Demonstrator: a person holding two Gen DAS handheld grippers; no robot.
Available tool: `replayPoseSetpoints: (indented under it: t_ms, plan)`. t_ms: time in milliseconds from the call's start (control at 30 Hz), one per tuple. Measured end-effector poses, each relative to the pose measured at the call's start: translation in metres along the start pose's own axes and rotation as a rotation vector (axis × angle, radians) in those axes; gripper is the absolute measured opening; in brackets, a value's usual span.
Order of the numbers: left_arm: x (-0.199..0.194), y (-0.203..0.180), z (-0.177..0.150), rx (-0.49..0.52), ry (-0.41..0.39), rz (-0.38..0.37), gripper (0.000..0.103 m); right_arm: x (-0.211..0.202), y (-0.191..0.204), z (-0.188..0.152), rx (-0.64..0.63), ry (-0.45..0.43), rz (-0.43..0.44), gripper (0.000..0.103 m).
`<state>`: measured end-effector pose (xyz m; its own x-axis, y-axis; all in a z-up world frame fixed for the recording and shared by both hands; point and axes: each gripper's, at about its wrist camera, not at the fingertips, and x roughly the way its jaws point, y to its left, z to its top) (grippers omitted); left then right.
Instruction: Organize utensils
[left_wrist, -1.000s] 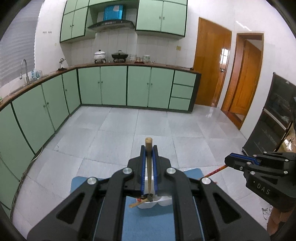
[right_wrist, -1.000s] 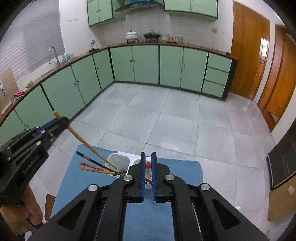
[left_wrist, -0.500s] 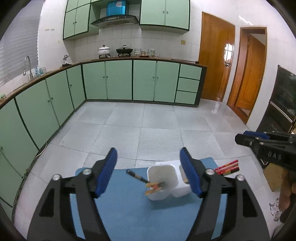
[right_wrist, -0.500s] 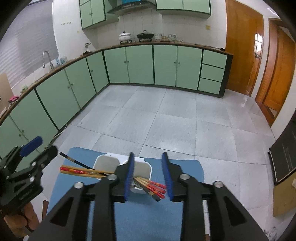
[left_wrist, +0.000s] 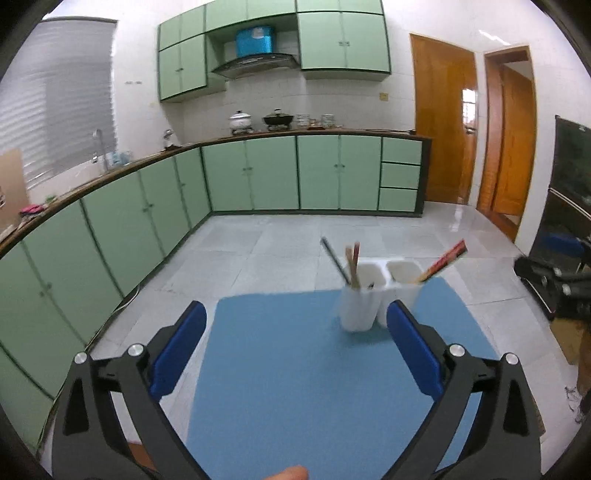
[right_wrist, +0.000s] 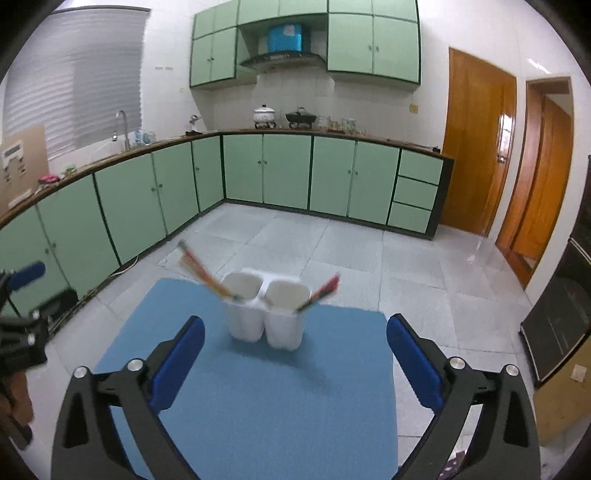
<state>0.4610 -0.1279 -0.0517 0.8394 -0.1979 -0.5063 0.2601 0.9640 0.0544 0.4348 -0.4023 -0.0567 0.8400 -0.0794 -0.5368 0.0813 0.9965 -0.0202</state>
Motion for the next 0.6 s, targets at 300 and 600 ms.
replayPoseSetpoints:
  t_ms: [300,600]
  plan:
    - [-0.083,0.004,-0.071,-0.038,0.05,0.053,0.097,-0.073,0.036,-0.096,0.031,0.025,-0.022,0.097]
    - [-0.151,0.008,-0.129,-0.067,0.108,0.087,0.098,-0.128,0.046,-0.151,0.079,0.068,0.031,0.097]
